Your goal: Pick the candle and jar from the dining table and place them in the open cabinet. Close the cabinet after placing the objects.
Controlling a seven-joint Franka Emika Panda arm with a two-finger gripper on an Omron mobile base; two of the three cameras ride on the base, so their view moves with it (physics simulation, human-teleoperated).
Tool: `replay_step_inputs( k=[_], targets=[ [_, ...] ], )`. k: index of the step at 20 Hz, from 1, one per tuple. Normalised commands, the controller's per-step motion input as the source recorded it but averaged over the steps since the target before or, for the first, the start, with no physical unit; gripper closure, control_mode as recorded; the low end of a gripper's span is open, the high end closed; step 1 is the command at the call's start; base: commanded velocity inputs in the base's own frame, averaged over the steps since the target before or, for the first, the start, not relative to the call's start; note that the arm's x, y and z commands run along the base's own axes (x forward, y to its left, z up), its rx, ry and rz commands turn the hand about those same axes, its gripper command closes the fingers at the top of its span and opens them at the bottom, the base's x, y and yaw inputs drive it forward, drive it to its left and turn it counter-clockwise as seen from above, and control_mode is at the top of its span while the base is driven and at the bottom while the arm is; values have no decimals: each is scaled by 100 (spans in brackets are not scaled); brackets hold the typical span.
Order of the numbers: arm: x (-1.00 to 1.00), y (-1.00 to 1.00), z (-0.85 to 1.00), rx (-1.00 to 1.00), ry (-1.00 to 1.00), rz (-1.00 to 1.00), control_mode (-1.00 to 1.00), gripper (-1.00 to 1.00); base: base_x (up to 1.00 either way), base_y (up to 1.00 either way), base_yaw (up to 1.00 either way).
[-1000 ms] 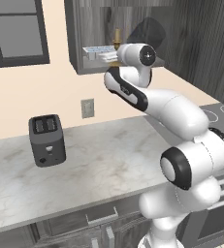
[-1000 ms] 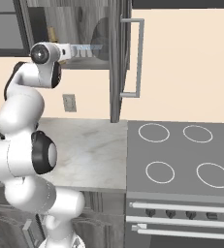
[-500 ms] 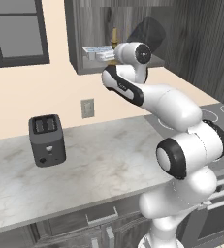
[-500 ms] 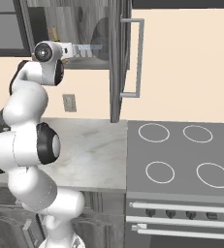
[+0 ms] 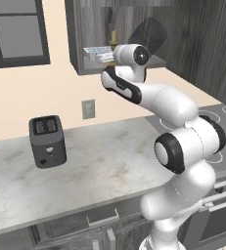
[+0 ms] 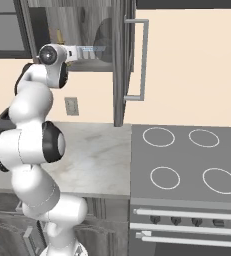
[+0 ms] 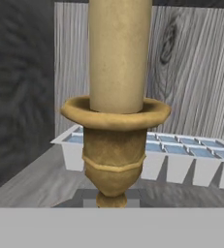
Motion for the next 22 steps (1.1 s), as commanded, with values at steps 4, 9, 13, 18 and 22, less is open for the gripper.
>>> replay_step_inputs(
  k=[4, 9, 13, 18, 22],
  targets=[
    [19, 1, -8, 0, 0, 0, -100, 100, 0, 0, 0],
    [20, 2, -4, 0, 0, 0, -100, 100, 0, 0, 0],
    [25, 5, -1, 0, 0, 0, -100, 100, 0, 0, 0],
    [28, 6, 0, 0, 0, 0, -100, 100, 0, 0, 0],
    [28, 6, -6, 0, 0, 0, -100, 100, 0, 0, 0]
  ],
)
